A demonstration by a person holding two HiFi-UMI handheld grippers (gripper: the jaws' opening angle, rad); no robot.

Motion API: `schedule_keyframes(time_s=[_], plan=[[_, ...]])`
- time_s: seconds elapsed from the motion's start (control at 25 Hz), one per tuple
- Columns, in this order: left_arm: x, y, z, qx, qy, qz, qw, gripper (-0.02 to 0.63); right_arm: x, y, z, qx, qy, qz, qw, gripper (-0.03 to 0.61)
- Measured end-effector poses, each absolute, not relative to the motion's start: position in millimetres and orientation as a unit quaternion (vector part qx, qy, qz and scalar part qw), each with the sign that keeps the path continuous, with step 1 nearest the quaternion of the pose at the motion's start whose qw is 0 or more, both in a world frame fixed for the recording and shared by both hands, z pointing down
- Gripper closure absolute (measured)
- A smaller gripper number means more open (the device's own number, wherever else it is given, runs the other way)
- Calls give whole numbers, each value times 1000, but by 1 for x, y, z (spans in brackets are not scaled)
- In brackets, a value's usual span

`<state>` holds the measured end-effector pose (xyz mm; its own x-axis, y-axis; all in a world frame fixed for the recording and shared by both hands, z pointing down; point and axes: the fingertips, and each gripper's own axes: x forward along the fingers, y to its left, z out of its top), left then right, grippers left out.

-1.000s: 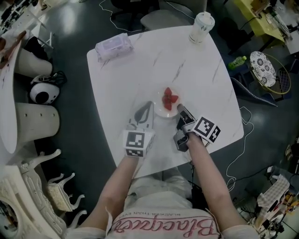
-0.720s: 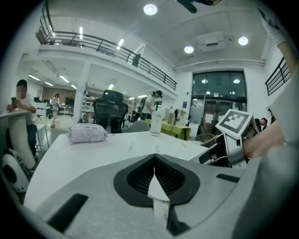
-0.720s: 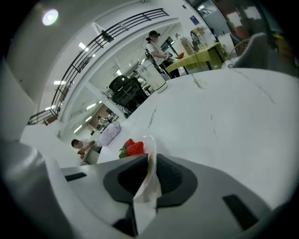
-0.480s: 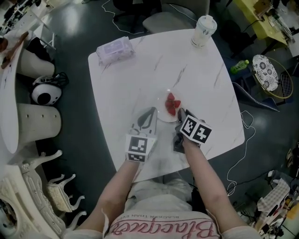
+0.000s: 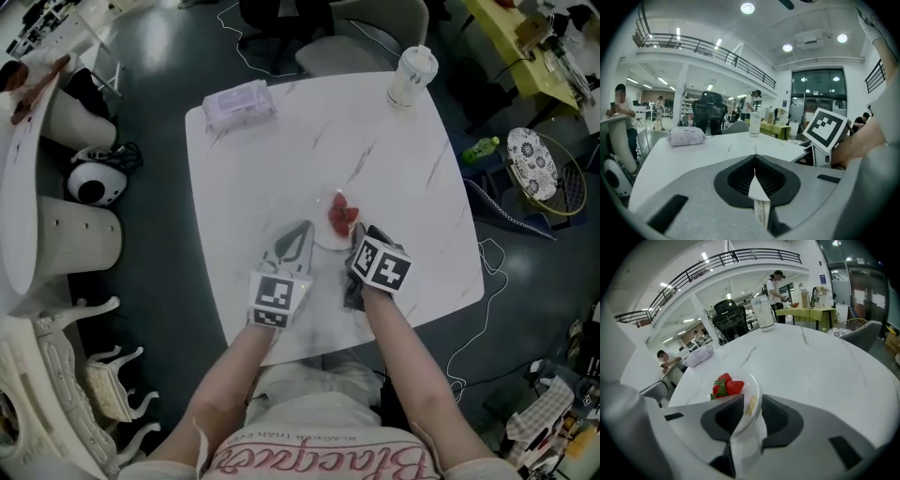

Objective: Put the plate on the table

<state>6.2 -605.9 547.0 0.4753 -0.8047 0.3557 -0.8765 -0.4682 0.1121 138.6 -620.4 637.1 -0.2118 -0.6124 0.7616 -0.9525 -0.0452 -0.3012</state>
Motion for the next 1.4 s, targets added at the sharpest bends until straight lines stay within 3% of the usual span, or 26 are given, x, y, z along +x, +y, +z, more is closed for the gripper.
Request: schedule_keyframes(time_s=[0.44, 0.92, 1.4], plan=[[20, -581, 497, 846, -512, 101, 111, 607, 127, -583, 548, 522, -753, 376, 136, 488], [39, -534, 428, 851, -518, 63, 54, 607, 118, -537, 435, 446, -866, 208, 91, 550], [61, -510, 369, 857, -514, 30, -18, 607, 115, -505, 366, 420, -905, 54, 34, 574]])
